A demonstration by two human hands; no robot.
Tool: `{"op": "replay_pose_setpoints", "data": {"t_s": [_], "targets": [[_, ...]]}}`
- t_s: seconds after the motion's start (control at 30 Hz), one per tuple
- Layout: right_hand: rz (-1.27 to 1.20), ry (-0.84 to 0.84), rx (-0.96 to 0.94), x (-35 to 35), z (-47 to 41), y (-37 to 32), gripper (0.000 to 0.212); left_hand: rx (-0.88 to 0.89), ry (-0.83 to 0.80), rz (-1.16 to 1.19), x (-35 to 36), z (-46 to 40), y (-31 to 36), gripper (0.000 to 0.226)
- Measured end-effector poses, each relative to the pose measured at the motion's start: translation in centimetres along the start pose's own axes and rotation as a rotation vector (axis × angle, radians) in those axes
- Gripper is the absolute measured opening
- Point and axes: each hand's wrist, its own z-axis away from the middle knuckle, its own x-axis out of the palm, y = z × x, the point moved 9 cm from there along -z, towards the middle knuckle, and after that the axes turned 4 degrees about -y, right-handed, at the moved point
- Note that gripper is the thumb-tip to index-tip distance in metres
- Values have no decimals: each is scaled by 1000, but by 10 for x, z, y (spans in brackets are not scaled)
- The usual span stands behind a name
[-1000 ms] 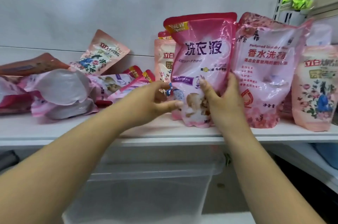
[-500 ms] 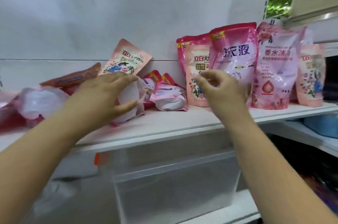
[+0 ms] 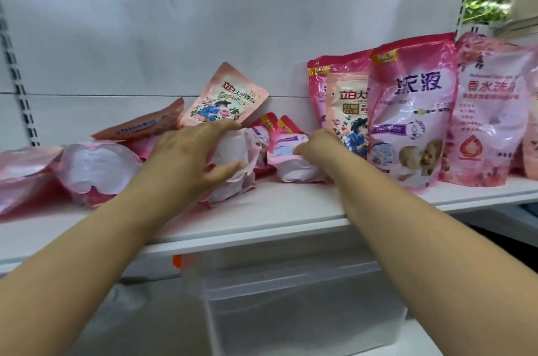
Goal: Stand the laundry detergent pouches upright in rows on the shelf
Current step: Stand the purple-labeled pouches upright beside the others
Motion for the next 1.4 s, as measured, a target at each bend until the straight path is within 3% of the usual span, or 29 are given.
{"op": "replay_pose_setpoints", "data": {"t_s": [0.13, 0.27, 0.37, 0.47, 0.6, 0.67, 0.73, 0.8, 0.9, 0.97, 1.03, 1.13, 1.2, 1.3, 1.4], "targets": [[-137, 168, -153, -21, -4, -4, 31, -21, -23, 11, 2, 3, -2, 73], [-287, 251, -371, -25, 10, -26, 28, -220, -175, 280, 2, -8, -11, 59], [-460, 259, -595, -32, 34, -48, 28, -376, -294, 434, -2, -19, -22, 86], [-558, 263, -795, -36, 57, -69, 31, -480, -336, 517, 5, -31, -25, 92], [-633, 321, -1037, -45, 81, -91, 37, -584, -377, 933, 16, -52, -17, 97], [-579, 313, -1164, -47, 90, -107, 38, -561, -381, 1151, 12, -65, -4, 93], [-505, 245, -1222, -48, 91, -125, 36, -469, -338, 1245, 5, -81, 10, 69], [-416, 129, -1214, -47, 88, -141, 31, -442, -201, 1243, 2, -96, 7, 56], [-501, -58, -1056, -44, 56, -146, 7, -567, 66, 1152, 7, -104, -28, 63], [-576, -57, -838, -37, 18, -131, 23, -669, 220, 1044, 12, -97, -55, 71], [-593, -200, -661, -10, -12, -118, 39, -706, 299, 942, 15, -92, -70, 59], [-727, -388, -609, 21, -17, -119, 72, -676, 362, 836, 7, -90, -72, 48], [-882, -338, -584, 15, -19, -120, 61, -665, 334, 825, 10, -92, -71, 49], [-998, -189, -631, -17, -19, -120, 6, -591, 235, 851, 18, -100, -61, 52], [-1075, -106, -701, -45, -13, -124, 12, -557, 227, 817, 17, -101, -56, 47]]}}
